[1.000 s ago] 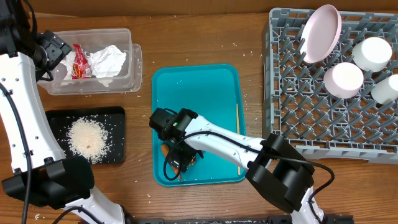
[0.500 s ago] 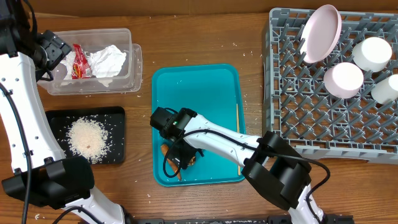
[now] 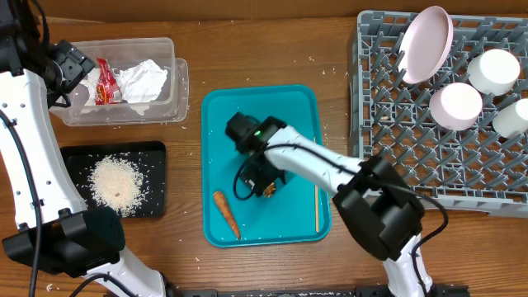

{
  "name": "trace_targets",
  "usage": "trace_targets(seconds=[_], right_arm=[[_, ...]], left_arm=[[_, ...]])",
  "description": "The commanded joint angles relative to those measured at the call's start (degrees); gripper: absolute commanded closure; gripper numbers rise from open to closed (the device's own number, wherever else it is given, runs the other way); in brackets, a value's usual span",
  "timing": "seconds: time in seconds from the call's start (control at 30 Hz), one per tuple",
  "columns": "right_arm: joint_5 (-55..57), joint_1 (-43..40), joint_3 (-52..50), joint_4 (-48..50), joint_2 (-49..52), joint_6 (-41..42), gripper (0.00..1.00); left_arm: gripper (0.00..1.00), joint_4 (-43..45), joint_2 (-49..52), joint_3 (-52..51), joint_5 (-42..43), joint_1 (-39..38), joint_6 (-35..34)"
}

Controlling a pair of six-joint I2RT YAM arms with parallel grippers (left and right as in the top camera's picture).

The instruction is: Sort waste into correct bins and load items into the dishwasher

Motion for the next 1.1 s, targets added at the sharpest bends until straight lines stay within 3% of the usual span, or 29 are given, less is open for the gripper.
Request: trace_targets(seconds=[0.0,0.1,0.2,0.4,0.73,0.9,1.07], right_arm=[[-0.52,-2.91,-0.35,0.52,0.52,2.91,0.07],[-5.70,-3.96,-0.35,-0.20,0.52,3.34,0.08],[-7.21,-3.76,-0.37,-1.66,0.52,8.81,0.08],[-7.85,-3.78,-0.37,-2.97,0.87,15.26,0.27],[-8.04,-3.78,-3.45,-0.61,2.14,14.84,0.22],[-7.39,-3.78,-1.51,-2.08,2.12,16.79,0.36],[-4.85,-3.78,1.62,-5.66,2.10,19.23,0.39]], left_arm=[[0.00,-0.09,0.24,0.20,-0.74,-0.39,-0.52],[0.00,-0.09,0.24,0.20,-0.74,-0.39,-0.55],[0.00,-0.09,0.24,0.20,-0.74,-0.39,-0.55],[0.00,-0.09,0.24,0.20,-0.74,-0.39,-0.52],[0.00,-0.09,0.24,0.20,-0.74,-0.39,-0.55],[0.00,-0.09,0.24,0.20,-0.74,-0.39,-0.52],[0.00,-0.09,0.24,0.20,-0.74,-0.39,-0.52]])
